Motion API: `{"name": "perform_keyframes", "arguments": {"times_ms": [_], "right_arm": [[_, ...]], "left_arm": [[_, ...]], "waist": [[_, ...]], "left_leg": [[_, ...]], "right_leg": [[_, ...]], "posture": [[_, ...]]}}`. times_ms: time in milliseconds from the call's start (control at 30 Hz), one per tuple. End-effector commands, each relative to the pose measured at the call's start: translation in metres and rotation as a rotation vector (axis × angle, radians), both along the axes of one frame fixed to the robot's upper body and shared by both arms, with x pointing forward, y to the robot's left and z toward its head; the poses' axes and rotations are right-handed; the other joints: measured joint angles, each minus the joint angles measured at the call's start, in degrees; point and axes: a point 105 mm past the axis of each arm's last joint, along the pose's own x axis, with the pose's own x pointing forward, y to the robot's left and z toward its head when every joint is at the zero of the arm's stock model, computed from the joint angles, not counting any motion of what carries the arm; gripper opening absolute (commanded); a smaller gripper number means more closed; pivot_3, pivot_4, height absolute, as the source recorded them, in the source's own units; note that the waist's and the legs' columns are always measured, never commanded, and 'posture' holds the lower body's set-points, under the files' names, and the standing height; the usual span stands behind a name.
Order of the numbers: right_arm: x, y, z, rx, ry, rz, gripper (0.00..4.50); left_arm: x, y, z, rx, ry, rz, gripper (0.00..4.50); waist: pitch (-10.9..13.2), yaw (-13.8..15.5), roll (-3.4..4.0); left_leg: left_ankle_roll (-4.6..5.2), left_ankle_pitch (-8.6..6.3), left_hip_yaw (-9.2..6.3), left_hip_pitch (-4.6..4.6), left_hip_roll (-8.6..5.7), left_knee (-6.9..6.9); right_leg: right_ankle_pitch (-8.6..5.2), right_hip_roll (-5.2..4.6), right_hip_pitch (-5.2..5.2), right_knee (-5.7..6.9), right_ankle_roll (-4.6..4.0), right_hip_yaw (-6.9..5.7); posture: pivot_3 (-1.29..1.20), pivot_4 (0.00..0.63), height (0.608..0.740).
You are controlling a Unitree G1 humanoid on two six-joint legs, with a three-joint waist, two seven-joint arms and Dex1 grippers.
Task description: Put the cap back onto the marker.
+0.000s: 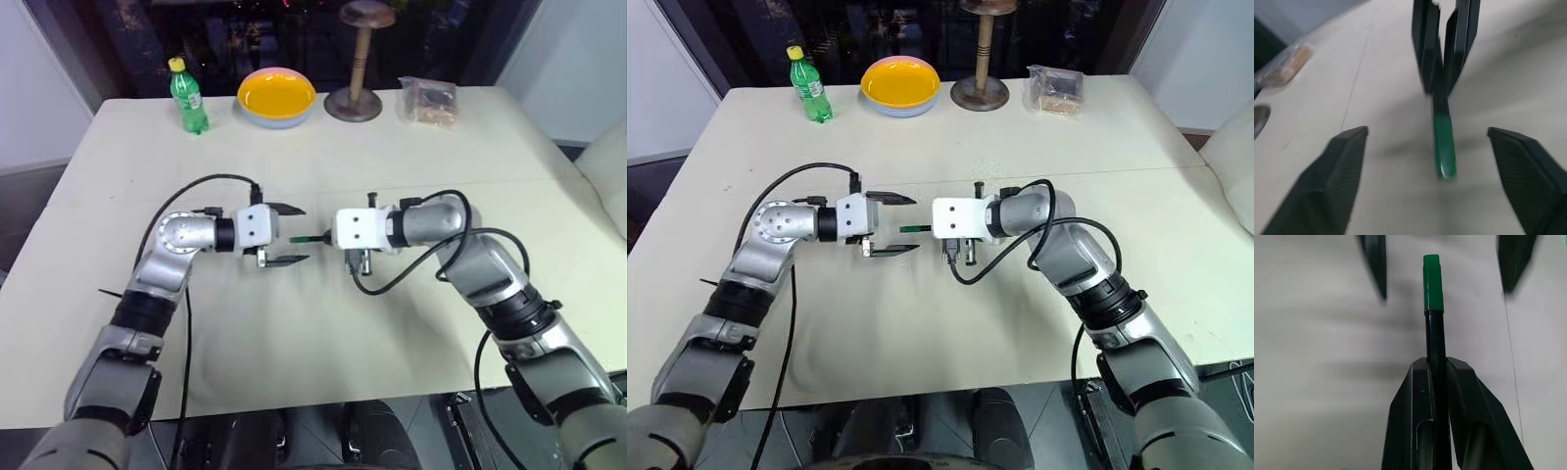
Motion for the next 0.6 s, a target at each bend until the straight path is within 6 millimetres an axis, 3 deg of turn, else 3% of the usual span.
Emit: {"name": "perform_keyframes", "arguments": {"times_ms": [33,300,433,600], "right_arm": [[0.001,-0.006,0.012,0.027,-0.036,-0.006,0.0],[0.006,-0.03,0.016,0.122,-0.001,-0.169,0.0],[0.019,-0.056,0.029,0.307,0.008,-0.453,0.0],[0.015,-0.091,0.03,0.425,0.052,-0.736,0.0]], "left_arm": [[-0.006,0.004,0.026,-0.077,-0.05,0.041,3.85],[-0.009,0.021,0.035,-0.173,-0.009,0.225,3.85],[-0.01,0.022,0.033,-0.213,0.023,0.269,3.85],[-0.015,0.013,0.028,-0.253,0.066,0.258,3.85]], "waist": [[0.0,0.03,0.0],[0.0,0.09,0.0],[0.0,0.12,0.0],[0.0,0.22,-0.01]], "left_leg": [[0.0,0.0,0.0,0.0,0.0,0.0],[0.0,0.0,-0.02,0.01,0.0,0.0],[-0.02,0.01,-0.01,0.01,-0.01,0.0],[-0.03,0.01,-0.03,0.0,-0.03,0.0]], "right_leg": [[0.0,0.0,0.0,0.0,0.0,0.0],[0.0,-0.01,0.02,0.0,0.0,0.01],[0.0,-0.02,0.02,0.02,0.0,0.01],[0.0,-0.06,0.01,0.05,0.0,0.01]], "posture": [[0.0,0.15,0.74],[0.0,0.15,0.74],[0.0,0.15,0.74],[0.0,0.15,0.74]]}}
